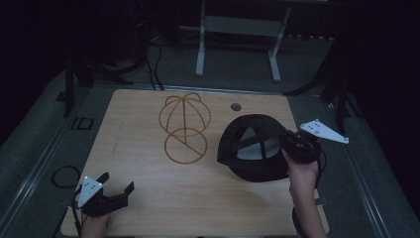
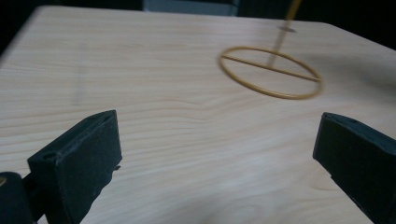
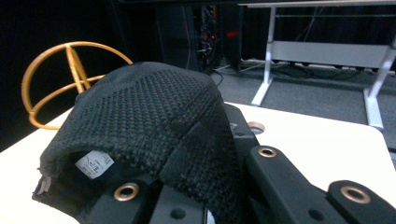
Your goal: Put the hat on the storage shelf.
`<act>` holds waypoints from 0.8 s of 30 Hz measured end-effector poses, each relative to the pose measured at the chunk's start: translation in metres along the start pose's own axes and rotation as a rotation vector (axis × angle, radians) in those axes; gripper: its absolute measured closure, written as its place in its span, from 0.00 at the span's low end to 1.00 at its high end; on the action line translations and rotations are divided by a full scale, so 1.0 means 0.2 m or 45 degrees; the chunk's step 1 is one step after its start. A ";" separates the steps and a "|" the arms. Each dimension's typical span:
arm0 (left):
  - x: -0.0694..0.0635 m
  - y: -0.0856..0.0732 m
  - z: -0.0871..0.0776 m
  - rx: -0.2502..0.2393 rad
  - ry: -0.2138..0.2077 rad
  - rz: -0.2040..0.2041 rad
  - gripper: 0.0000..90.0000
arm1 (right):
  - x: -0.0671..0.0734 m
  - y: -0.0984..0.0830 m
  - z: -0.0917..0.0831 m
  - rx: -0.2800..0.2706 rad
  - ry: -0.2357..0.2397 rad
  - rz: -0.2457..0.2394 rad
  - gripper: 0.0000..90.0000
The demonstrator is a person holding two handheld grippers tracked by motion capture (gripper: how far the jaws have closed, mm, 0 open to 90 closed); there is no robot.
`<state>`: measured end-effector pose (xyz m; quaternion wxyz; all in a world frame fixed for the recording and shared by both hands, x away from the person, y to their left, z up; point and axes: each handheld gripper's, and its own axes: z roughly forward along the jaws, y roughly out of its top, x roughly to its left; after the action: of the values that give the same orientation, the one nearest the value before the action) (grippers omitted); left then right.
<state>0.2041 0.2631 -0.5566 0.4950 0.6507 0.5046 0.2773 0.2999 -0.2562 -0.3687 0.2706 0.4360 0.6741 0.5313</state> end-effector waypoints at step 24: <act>-0.55 0.22 0.14 0.100 -0.474 0.137 0.06 | 0.17 -0.08 -0.04 0.009 0.107 -0.054 0.98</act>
<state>0.2083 0.1506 -0.5103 0.5387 0.7355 0.3792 0.1584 0.2717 -0.2316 -0.3789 0.2518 0.3997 0.6958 0.5410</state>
